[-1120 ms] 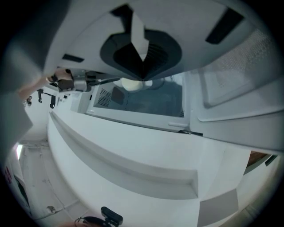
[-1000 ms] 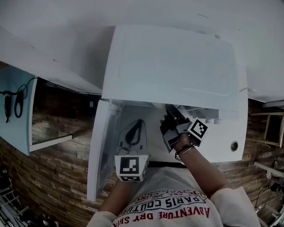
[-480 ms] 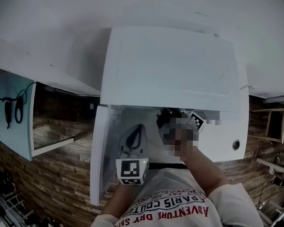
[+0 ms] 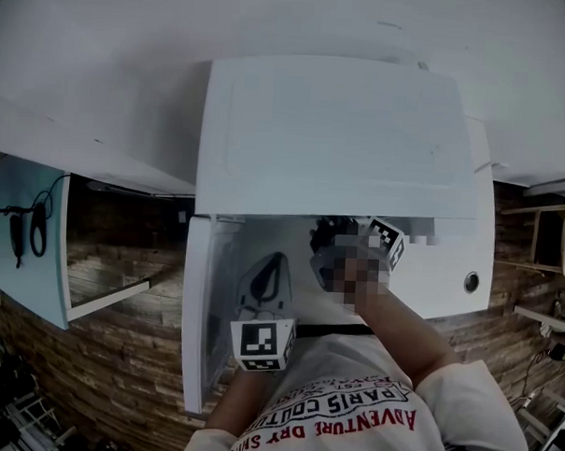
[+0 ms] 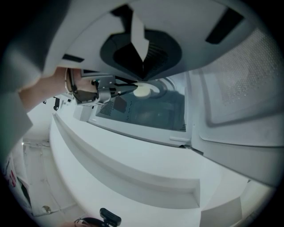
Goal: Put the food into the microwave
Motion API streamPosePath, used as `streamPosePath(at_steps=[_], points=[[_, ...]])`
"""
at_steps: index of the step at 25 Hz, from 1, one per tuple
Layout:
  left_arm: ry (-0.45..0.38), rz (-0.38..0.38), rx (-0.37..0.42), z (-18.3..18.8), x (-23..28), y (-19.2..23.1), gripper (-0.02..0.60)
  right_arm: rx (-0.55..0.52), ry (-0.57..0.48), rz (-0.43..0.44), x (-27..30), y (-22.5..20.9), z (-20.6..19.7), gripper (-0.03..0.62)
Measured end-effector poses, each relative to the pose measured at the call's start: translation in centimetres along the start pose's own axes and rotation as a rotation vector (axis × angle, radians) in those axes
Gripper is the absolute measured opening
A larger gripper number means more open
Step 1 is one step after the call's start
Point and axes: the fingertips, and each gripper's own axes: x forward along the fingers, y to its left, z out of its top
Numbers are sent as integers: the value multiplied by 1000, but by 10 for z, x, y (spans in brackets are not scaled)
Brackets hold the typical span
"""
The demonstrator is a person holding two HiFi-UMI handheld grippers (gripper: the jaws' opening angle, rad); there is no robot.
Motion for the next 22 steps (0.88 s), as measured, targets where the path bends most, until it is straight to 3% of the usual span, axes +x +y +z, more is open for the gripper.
streamPosePath(at_steps=[1,4,9,13,22], points=[[0,-2,-1,0,0,0,6,-17,9,19,0,3,0,50],[4,-7,-5,-1,0,-1,7,-137,52,66,-2,15,-1,182],[10,-12,-5,-2,-2,-1,6,-493,142,10,-7,18,-11,259],[10,-16,0,0,-2,-1,6,-772,211,-46,-8,21,-23,272],[-2,-16,-13,2,-7,-2,6,-1113,471,-259,-11,-2,-40,270]])
